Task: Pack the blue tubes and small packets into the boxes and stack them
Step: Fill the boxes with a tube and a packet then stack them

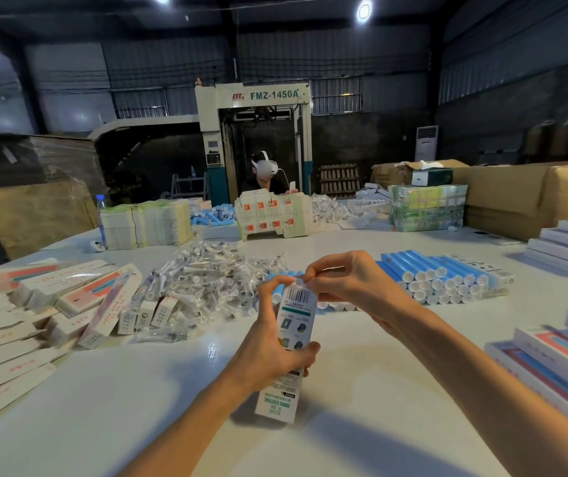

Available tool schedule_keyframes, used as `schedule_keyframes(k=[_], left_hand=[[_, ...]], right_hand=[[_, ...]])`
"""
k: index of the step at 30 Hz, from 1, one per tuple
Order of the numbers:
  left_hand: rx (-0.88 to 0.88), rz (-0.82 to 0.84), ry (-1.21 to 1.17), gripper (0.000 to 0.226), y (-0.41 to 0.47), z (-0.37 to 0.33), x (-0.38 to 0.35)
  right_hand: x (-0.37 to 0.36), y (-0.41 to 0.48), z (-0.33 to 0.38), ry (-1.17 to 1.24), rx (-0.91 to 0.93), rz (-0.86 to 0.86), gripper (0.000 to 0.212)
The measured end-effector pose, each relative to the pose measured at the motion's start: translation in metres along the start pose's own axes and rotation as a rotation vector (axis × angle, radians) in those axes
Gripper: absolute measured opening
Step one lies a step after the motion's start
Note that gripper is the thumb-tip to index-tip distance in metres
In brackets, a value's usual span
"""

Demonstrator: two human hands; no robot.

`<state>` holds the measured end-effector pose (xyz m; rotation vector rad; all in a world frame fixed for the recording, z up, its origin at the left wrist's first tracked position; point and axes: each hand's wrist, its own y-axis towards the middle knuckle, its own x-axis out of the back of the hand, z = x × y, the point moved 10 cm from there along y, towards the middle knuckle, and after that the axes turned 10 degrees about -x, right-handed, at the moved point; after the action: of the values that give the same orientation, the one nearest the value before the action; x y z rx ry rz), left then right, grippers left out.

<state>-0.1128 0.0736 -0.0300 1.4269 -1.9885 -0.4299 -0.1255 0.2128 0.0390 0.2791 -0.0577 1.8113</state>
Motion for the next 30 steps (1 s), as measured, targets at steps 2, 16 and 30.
schedule_keyframes(k=[2, 16, 30], left_hand=[[-0.005, -0.011, 0.009, 0.101, 0.000, 0.000, 0.002], [0.016, -0.112, -0.037, 0.091, -0.005, 0.003, 0.009], [0.003, -0.014, 0.062, 0.096, -0.005, -0.009, 0.003]], right_hand=[[-0.003, -0.003, 0.005, -0.169, 0.066, -0.030, 0.012], [-0.012, -0.017, -0.010, -0.035, 0.352, -0.224, 0.005], [-0.005, -0.004, -0.024, 0.347, -0.004, -0.048, 0.005]])
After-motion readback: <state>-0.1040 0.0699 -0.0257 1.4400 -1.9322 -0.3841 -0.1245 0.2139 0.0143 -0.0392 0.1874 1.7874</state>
